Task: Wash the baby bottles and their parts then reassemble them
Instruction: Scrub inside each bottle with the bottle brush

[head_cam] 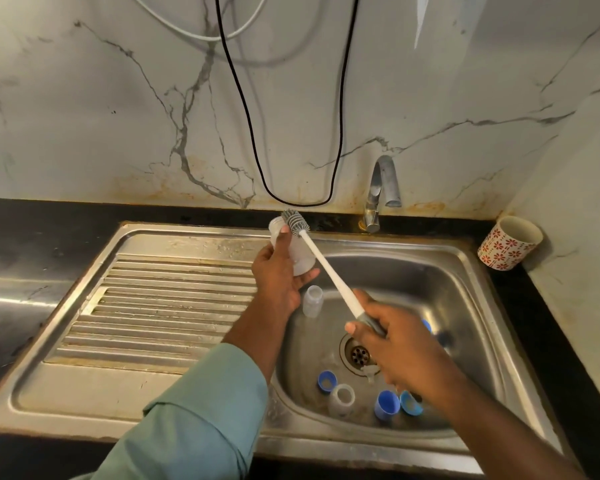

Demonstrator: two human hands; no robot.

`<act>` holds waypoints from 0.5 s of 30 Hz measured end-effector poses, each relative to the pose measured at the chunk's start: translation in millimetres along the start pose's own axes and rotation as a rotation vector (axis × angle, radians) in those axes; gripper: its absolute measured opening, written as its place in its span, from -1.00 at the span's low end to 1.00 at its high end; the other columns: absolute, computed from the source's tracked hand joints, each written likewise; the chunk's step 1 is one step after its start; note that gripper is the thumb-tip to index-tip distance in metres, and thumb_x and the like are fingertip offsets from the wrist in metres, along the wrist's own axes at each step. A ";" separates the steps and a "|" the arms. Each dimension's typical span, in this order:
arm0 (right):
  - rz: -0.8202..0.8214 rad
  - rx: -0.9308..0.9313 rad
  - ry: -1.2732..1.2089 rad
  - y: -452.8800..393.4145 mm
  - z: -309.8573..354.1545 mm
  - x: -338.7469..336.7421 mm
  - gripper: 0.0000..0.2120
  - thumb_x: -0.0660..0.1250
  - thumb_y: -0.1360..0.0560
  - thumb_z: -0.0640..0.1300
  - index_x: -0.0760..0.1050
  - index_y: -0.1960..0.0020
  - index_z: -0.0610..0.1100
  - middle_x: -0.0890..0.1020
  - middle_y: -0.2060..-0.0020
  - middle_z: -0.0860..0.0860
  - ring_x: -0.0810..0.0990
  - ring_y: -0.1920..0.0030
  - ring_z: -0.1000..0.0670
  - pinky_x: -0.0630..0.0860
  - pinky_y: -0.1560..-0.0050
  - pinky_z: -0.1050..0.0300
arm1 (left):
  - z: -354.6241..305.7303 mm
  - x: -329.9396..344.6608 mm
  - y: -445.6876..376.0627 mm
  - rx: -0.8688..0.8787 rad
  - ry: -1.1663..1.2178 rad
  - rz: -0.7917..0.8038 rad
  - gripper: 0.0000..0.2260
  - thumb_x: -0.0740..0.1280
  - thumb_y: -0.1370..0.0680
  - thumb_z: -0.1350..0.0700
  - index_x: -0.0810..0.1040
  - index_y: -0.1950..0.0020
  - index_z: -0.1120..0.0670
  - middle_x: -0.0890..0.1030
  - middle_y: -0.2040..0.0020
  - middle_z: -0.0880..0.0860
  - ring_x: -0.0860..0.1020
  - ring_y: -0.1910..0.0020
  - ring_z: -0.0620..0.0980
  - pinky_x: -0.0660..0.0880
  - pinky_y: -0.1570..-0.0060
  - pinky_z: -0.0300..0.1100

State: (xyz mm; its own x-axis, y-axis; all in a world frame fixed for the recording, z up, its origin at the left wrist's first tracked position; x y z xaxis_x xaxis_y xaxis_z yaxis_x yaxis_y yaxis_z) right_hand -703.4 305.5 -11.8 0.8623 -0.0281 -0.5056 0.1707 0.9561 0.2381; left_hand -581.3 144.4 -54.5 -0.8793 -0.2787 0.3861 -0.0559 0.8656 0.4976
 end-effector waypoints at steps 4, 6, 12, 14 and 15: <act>0.015 -0.011 0.033 -3.0 1.9 -1.4 -0.76 0.28 -0.60 -0.01 0.37 -0.11 0.34 0.48 0.36 0.02 0.39 0.55 0.17 0.40 0.51 0.28 | -11.2 0.7 -7.8 0.022 0.022 -0.037 -0.77 0.42 -0.55 -0.07 0.53 -0.06 0.05 0.60 -0.04 0.11 0.60 0.00 0.10 0.62 -0.02 0.18; 0.045 -0.015 0.040 7.0 -2.9 -1.6 -0.86 0.28 -0.59 -0.01 0.43 0.09 0.23 0.49 0.37 0.00 0.39 0.56 0.19 0.38 0.49 0.32 | -16.9 -1.8 -13.3 0.039 0.039 -0.052 -0.75 0.41 -0.55 -0.06 0.54 -0.11 0.08 0.62 -0.04 0.11 0.62 0.01 0.09 0.63 -0.01 0.13; -0.037 -0.030 0.034 -4.5 -8.1 -8.1 -0.68 0.26 -0.60 -0.02 0.32 -0.21 0.37 0.50 0.34 0.00 0.39 0.53 0.18 0.38 0.50 0.30 | 5.9 2.8 -5.0 0.083 -0.129 0.054 -0.75 0.35 -0.58 -0.09 0.53 -0.12 0.05 0.61 -0.07 0.14 0.61 -0.02 0.12 0.63 0.15 0.01; -0.009 -0.058 0.078 0.7 -10.1 -5.0 -0.80 0.25 -0.61 -0.01 0.40 -0.07 0.32 0.50 0.37 0.02 0.41 0.51 0.20 0.37 0.47 0.33 | 0.6 2.9 -12.9 0.126 -0.081 0.047 -0.65 0.28 -0.62 -0.10 0.47 -0.30 0.09 0.60 -0.16 0.17 0.61 -0.05 0.12 0.63 0.15 0.02; 0.006 -0.044 0.081 7.6 -11.3 -3.8 -0.83 0.25 -0.61 -0.01 0.44 -0.09 0.28 0.50 0.38 0.03 0.42 0.51 0.22 0.36 0.46 0.35 | -3.4 2.5 -16.1 0.137 -0.068 0.037 -0.63 0.25 -0.63 -0.10 0.44 -0.35 0.09 0.61 -0.17 0.17 0.62 -0.07 0.12 0.64 0.09 0.06</act>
State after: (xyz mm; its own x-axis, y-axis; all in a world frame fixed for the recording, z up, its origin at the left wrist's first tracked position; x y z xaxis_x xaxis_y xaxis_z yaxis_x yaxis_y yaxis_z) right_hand -710.8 316.2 -17.5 0.8214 -0.0004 -0.5703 0.1432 0.9681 0.2056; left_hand -581.1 128.3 -58.8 -0.9117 -0.2212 0.3462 -0.0832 0.9246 0.3717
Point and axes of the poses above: each hand's wrist, its own y-axis away from the middle knuckle, its own x-axis out of the palm, z = x × y, the point moved 2 cm from there along -y, towards the middle knuckle
